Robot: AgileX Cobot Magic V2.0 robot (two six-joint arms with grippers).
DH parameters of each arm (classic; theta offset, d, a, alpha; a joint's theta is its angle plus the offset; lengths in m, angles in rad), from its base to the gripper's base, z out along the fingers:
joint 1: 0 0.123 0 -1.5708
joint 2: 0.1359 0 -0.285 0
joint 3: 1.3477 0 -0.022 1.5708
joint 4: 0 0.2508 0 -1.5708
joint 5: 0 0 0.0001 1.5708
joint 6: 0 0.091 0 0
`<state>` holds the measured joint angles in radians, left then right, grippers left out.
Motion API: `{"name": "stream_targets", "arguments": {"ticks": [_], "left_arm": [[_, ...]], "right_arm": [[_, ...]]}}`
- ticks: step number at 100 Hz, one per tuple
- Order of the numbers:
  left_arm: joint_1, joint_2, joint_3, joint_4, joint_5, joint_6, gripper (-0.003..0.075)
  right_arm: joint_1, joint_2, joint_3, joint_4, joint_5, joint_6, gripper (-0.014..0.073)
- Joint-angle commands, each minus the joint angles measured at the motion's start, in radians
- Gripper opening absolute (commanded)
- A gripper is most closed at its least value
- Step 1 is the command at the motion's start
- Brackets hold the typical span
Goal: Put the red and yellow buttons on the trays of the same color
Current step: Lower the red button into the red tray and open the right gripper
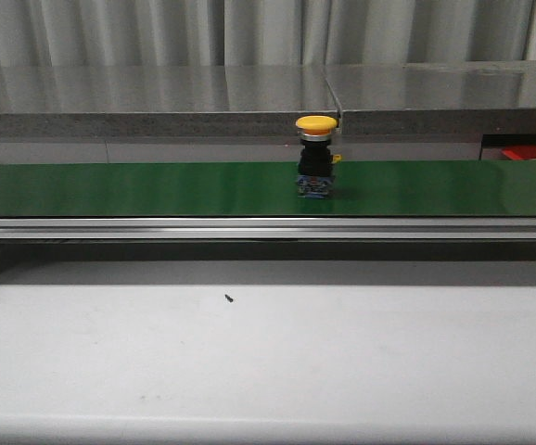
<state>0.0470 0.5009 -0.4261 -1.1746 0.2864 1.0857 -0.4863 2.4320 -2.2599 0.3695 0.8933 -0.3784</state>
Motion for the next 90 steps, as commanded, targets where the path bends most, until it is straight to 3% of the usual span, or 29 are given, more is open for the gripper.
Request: {"name": "stream_targets", "arguments": {"ticks": [1, 16, 29, 64, 90], "left_arm": [[-0.007, 0.005, -0.025, -0.03, -0.033, -0.003, -0.0019], [-0.007, 0.005, -0.025, -0.03, -0.033, -0.003, -0.0019], [-0.007, 0.005, -0.025, -0.03, -0.033, -0.003, -0.0019], [-0.007, 0.005, -0.025, -0.03, -0.033, -0.003, -0.0019], [-0.007, 0.005, -0.025, -0.03, -0.033, -0.003, -0.0019]], "right_arm": [[-0.004, -0.067, -0.037, 0.022, -0.042, -0.004, 0.0255], [-0.004, -0.068, -0.037, 0.022, -0.055, -0.004, 0.0452], [-0.004, -0.073, -0.037, 0.023, -0.084, -0.004, 0.0535], [-0.004, -0.194, -0.038, 0.023, -0.064, -0.01, 0.0542], [0.002, -0.335, -0.035, 0.063, 0.072, -0.033, 0.0542]]}}
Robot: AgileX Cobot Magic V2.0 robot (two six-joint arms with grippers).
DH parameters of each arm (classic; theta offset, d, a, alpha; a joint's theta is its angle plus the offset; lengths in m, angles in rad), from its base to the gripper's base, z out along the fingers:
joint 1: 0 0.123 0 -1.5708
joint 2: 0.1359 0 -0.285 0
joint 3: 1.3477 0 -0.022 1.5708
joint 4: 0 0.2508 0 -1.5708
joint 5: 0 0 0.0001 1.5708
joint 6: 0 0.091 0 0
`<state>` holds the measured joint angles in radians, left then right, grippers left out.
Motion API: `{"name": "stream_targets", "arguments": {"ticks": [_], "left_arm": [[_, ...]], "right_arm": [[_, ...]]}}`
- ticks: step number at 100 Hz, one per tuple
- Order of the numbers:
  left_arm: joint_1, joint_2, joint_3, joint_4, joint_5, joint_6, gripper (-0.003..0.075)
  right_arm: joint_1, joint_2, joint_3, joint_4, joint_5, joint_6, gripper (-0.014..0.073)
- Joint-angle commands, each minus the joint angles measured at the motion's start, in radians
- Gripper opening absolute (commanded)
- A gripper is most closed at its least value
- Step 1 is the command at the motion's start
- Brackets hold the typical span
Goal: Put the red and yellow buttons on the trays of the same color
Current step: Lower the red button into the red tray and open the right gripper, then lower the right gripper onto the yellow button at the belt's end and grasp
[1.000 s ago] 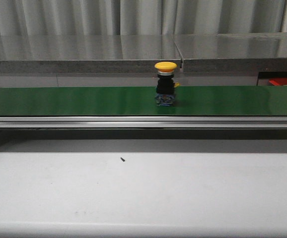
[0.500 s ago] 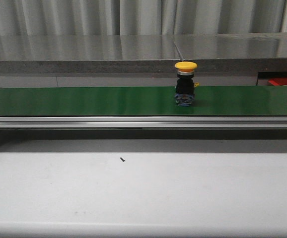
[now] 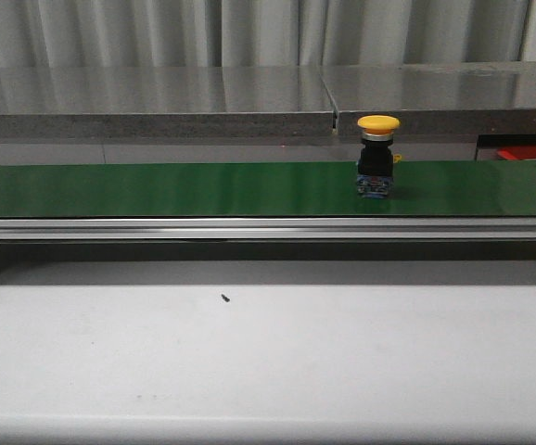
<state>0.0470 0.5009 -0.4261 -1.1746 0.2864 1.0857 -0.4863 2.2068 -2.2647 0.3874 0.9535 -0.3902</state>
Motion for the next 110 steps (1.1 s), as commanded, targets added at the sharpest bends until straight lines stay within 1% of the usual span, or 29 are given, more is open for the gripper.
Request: {"name": "stream_targets", "arguments": {"ticks": [1, 17, 31, 51, 85, 99, 110], "left_arm": [[-0.007, 0.005, -0.025, -0.03, -0.033, -0.003, -0.0019], [-0.007, 0.005, -0.025, -0.03, -0.033, -0.003, -0.0019], [-0.007, 0.005, -0.025, -0.03, -0.033, -0.003, -0.0019], [-0.007, 0.005, -0.025, -0.03, -0.033, -0.003, -0.0019], [-0.007, 0.005, -0.025, -0.03, -0.033, -0.003, -0.0019], [-0.007, 0.005, -0.025, -0.03, -0.033, -0.003, -0.0019], [-0.007, 0.005, -0.025, -0.03, -0.033, -0.003, -0.0019]], "right_arm": [[0.004, -0.113, -0.029, 0.045, 0.016, -0.021, 0.0542], [0.041, -0.199, 0.027, 0.05, 0.065, -0.042, 0.0542], [0.09, -0.303, 0.149, 0.05, 0.072, -0.08, 0.0542], [0.16, -0.468, 0.408, 0.05, -0.001, -0.103, 0.0542], [0.192, -0.685, 0.914, 0.05, -0.107, -0.156, 0.0542], [0.211, -0.735, 1.045, 0.05, -0.133, -0.164, 0.0542], [0.255, -0.739, 1.076, 0.05, -0.132, -0.175, 0.0542]]}}
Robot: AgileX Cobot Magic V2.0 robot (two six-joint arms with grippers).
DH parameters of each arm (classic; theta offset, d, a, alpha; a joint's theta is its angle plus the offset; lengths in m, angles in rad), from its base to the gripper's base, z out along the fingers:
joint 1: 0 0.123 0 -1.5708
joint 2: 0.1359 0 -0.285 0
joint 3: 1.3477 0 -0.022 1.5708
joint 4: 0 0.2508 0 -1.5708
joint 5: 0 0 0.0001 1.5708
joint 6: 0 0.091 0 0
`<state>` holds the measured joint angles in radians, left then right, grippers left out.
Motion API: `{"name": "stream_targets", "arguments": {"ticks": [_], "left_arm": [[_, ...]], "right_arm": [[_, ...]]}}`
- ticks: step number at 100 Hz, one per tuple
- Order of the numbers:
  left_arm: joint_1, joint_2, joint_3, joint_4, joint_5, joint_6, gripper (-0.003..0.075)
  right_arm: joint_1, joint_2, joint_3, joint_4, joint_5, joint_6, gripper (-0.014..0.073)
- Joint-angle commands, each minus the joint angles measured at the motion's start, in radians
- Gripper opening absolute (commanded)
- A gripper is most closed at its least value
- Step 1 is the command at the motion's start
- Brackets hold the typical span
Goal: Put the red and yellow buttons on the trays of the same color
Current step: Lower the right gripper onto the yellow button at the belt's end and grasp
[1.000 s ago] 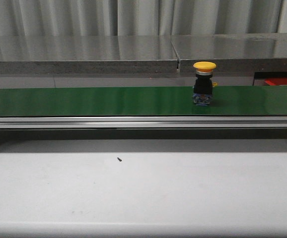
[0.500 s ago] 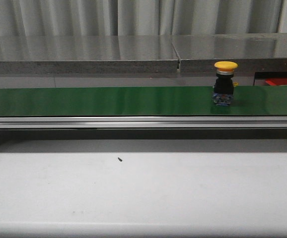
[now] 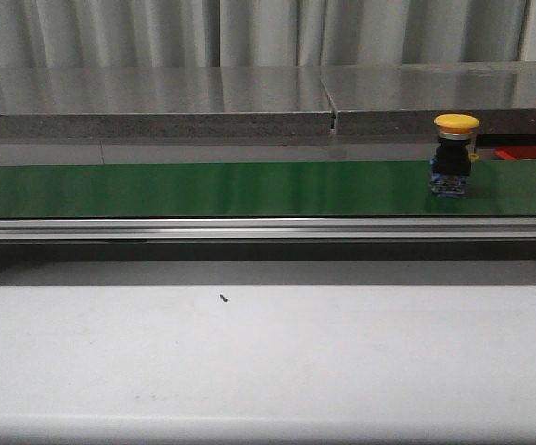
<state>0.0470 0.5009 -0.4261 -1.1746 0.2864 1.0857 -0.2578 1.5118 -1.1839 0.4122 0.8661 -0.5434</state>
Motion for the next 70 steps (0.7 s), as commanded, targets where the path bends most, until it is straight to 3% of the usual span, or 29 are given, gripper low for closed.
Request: {"name": "stream_targets", "arguments": {"ticks": [1, 32, 70], "left_arm": [[-0.007, 0.005, -0.025, -0.03, -0.033, -0.003, -0.0019], [-0.007, 0.005, -0.025, -0.03, -0.033, -0.003, -0.0019], [-0.007, 0.005, -0.025, -0.03, -0.033, -0.003, -0.0019]], "right_arm": [[0.03, -0.044, -0.003, 0.025, -0.044, -0.022, 0.0542], [0.172, 0.008, -0.014, 0.028, -0.147, -0.027, 0.0542], [0.176, 0.189, -0.186, 0.051, -0.164, -0.027, 0.0541]]}}
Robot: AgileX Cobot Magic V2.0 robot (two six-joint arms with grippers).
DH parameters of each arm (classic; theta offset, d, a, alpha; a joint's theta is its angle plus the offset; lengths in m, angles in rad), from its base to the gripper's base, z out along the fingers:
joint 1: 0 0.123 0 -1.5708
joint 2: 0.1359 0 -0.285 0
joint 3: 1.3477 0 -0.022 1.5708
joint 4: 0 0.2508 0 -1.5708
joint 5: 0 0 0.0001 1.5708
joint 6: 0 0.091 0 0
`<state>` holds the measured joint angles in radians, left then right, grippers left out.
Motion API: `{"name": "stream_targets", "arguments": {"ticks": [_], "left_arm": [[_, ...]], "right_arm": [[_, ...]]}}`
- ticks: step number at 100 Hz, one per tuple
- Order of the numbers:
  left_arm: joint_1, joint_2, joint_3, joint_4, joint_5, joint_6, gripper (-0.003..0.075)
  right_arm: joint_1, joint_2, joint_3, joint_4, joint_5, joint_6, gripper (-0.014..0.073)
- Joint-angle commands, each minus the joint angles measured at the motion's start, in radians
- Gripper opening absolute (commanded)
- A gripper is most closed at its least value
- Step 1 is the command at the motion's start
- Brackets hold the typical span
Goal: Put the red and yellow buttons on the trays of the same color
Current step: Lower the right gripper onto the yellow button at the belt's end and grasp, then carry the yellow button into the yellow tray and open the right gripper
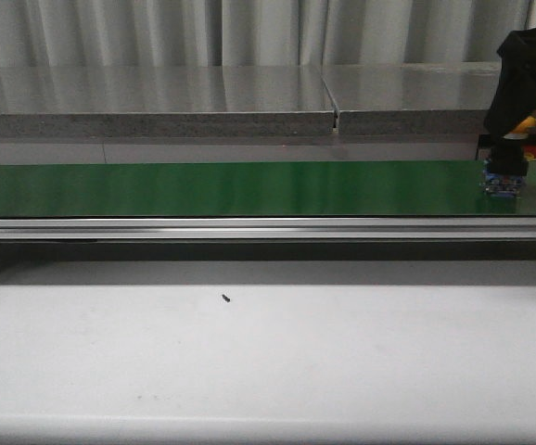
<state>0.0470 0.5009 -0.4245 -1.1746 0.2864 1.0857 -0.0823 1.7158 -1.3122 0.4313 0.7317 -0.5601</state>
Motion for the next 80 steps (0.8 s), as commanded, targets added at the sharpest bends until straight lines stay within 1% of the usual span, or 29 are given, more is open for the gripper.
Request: {"name": "stream_targets", "arguments": {"ticks": [1, 5, 7, 11, 12, 17, 19, 24, 31, 35, 45, 55, 69, 80], "left_arm": [[-0.007, 0.005, -0.027, -0.03, -0.033, -0.003, -0.0019], [-0.007, 0.005, -0.027, -0.03, -0.033, -0.003, -0.0019], [-0.007, 0.005, -0.027, -0.03, -0.033, -0.003, -0.0019], [-0.007, 0.005, -0.027, -0.03, -0.033, -0.003, -0.0019], [-0.007, 0.005, -0.027, -0.03, -0.033, -0.003, -0.0019], [-0.007, 0.005, -0.027, -0.03, -0.033, -0.003, -0.0019], [-0.007, 0.005, -0.027, -0.03, -0.033, -0.003, -0.0019], [-0.007, 0.005, -0.027, -0.03, -0.033, -0.003, -0.0019], [-0.007, 0.005, -0.027, -0.03, -0.033, -0.003, -0.0019], [-0.007, 0.005, -0.027, -0.03, -0.033, -0.003, -0.0019], [-0.007, 0.005, -0.027, -0.03, -0.033, -0.003, -0.0019], [-0.007, 0.005, -0.027, -0.03, -0.033, -0.003, -0.0019], [-0.007, 0.005, -0.027, -0.03, -0.033, -0.003, -0.0019], [-0.007, 0.005, -0.027, -0.03, -0.033, -0.003, -0.0019]], "right_arm": [[0.0, -0.012, -0.061, 0.032, -0.029, -0.01, 0.0538], [0.0, -0.001, -0.066, 0.032, -0.029, -0.01, 0.0519], [-0.001, 0.003, -0.069, 0.032, -0.031, -0.01, 0.0498], [-0.001, 0.009, -0.069, 0.032, -0.034, -0.01, 0.0429], [-0.001, 0.009, -0.069, 0.032, -0.034, -0.01, 0.0429], [-0.001, 0.011, -0.069, 0.032, -0.034, -0.01, 0.0327], [-0.001, 0.011, -0.069, 0.031, -0.033, -0.01, 0.0299], [-0.001, 0.011, -0.069, 0.031, -0.03, -0.01, 0.0189], [-0.003, 0.008, -0.07, 0.031, -0.018, -0.01, 0.0094], [-0.005, -0.001, -0.072, 0.031, -0.009, -0.006, 0.0078], [-0.019, -0.026, -0.078, 0.031, 0.018, 0.018, 0.008], [-0.06, -0.08, -0.079, 0.031, 0.042, 0.047, 0.008], [-0.172, -0.168, -0.079, 0.031, 0.085, 0.087, 0.008], [-0.3, -0.225, -0.079, 0.031, 0.135, 0.122, 0.008]]}}
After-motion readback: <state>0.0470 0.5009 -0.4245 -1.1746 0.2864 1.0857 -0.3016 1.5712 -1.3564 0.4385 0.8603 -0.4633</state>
